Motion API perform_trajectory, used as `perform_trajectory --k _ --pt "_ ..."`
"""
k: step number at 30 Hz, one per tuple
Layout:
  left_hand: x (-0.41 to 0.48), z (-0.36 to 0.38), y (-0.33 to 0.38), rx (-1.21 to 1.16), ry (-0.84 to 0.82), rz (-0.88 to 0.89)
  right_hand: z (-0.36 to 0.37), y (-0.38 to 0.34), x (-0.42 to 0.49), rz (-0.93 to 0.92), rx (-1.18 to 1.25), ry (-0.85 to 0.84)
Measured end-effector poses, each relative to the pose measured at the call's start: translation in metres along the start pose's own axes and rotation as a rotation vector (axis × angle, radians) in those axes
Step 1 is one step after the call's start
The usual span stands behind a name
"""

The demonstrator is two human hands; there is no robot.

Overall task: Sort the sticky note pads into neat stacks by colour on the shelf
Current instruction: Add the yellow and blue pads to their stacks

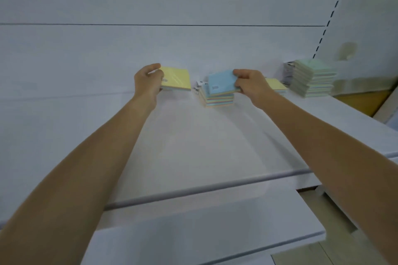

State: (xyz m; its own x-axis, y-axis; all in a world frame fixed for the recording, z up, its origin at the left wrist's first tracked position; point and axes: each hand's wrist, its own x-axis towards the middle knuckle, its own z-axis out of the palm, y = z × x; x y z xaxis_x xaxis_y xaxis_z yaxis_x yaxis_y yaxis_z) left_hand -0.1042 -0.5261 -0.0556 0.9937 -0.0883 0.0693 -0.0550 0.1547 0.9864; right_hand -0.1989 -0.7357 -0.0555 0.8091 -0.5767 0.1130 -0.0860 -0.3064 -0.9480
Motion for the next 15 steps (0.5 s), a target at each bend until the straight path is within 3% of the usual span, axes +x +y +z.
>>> perform_trajectory --k 6,15 --pt "0.007 0.009 -0.001 0.047 0.034 0.038 0.009 0.006 0.015 -0.048 -0.217 -0.029" --pt "-0.009 0.043 0.005 0.015 0.064 0.087 -0.006 0.024 0.015 -0.266 -0.489 -0.134"
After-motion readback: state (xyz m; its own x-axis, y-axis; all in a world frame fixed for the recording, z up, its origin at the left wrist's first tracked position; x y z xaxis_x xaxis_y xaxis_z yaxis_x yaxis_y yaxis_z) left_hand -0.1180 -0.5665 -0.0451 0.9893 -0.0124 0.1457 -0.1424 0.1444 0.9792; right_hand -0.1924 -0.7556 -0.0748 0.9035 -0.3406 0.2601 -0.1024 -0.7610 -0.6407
